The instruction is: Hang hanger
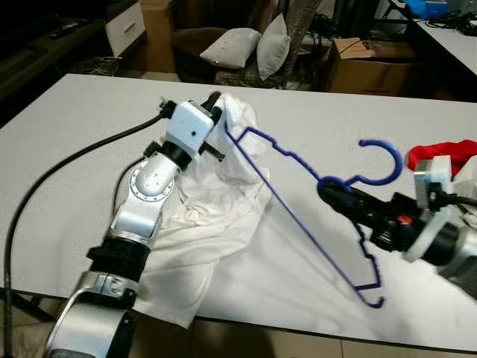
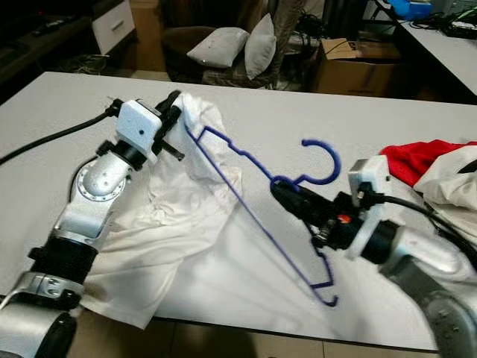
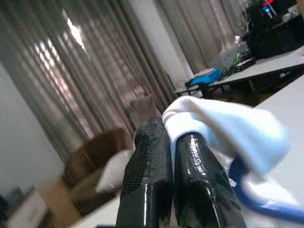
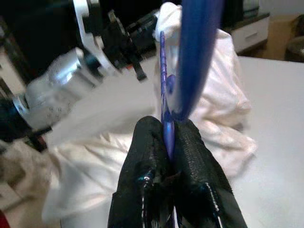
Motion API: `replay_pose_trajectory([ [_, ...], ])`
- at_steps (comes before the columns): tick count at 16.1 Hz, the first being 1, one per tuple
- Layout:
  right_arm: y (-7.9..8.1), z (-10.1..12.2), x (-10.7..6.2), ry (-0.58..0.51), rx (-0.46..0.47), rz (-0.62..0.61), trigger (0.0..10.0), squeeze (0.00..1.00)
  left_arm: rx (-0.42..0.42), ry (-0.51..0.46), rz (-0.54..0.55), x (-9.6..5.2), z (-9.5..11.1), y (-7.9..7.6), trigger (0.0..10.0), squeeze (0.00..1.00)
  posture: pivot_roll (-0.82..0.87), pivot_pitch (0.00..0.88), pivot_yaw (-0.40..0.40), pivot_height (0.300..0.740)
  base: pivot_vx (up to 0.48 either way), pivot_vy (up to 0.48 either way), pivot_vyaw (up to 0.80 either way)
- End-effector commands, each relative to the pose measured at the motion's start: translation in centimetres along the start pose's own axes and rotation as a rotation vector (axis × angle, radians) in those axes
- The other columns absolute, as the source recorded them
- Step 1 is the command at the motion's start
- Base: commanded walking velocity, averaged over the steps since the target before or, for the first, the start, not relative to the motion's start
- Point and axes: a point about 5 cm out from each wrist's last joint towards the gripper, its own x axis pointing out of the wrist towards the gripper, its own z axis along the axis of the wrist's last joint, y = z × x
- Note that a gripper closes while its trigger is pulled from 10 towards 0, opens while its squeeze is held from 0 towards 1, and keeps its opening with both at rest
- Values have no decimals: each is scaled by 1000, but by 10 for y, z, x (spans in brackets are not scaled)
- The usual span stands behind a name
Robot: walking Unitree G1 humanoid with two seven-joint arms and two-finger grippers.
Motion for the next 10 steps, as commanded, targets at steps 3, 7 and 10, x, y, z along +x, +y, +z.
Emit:
replay_pose_trajectory([
  [3,11,4,6,-21,-2,40,10000,0,47,-63,-46,6,11,-11,0,0,-87,0,55,740,0,0,0],
  [7,12,7,4,-43,-3,32,10000,0,84,-66,-114,2,6,-23,0,0,-92,0,67,740,0,0,0],
  [10,12,-7,-4,88,-43,13,10000,0,17,-7,5,2,-2,-6,0,0,-95,0,70,740,0,0,0],
])
